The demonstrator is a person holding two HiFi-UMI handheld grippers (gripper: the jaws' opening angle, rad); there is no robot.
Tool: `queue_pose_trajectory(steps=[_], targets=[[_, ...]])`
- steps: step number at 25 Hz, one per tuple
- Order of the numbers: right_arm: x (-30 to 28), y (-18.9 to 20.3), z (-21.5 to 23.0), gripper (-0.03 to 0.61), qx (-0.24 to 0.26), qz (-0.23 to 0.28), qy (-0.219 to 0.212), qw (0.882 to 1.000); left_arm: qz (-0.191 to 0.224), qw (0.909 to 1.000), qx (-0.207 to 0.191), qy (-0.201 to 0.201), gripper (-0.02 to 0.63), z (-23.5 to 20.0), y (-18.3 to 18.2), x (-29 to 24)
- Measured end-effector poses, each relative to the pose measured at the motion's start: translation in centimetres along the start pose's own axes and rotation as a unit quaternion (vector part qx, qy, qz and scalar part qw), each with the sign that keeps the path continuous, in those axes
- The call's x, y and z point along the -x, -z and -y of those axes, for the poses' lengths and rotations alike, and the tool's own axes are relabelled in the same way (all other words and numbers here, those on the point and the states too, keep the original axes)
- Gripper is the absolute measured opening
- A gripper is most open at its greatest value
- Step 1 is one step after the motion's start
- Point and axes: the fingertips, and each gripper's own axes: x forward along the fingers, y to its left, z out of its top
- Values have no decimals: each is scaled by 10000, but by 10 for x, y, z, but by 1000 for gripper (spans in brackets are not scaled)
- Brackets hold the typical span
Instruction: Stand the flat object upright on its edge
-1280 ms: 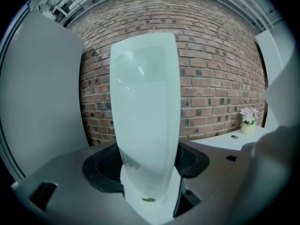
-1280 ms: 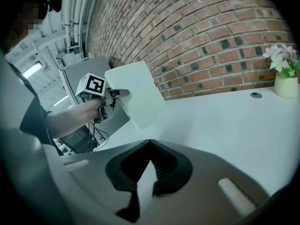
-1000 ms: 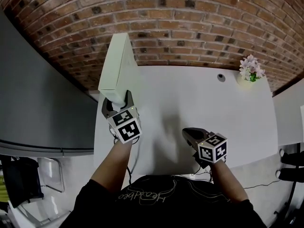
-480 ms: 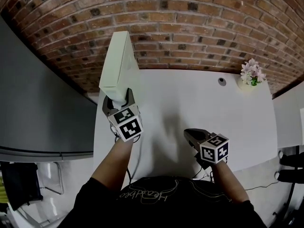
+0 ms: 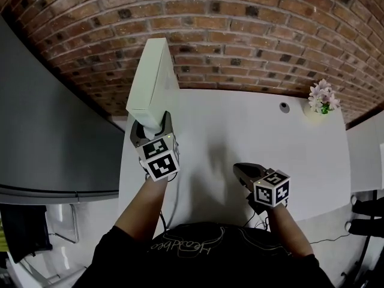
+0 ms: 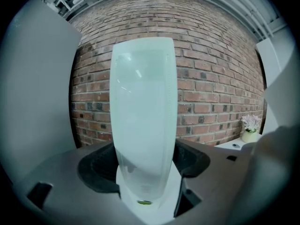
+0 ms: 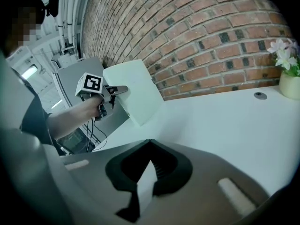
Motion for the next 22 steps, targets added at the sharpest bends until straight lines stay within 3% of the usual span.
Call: queue_pose_trajectory(steps=[11, 15, 18, 22], targets=[[12, -13, -16, 5, 21, 309, -180, 9994, 9, 9967, 551, 599, 360, -6, 5, 29], [36, -29, -27, 5, -21, 668, -285, 9974, -138, 9942, 755, 750, 359, -11, 14, 57], [62, -42, -42, 5, -374, 1047, -563, 9922, -358, 9908, 861, 983, 358, -8, 23, 84], [96, -53, -69, 5, -451, 1414, -975, 9841, -518, 9825, 1021, 1468, 294, 11, 37, 129]])
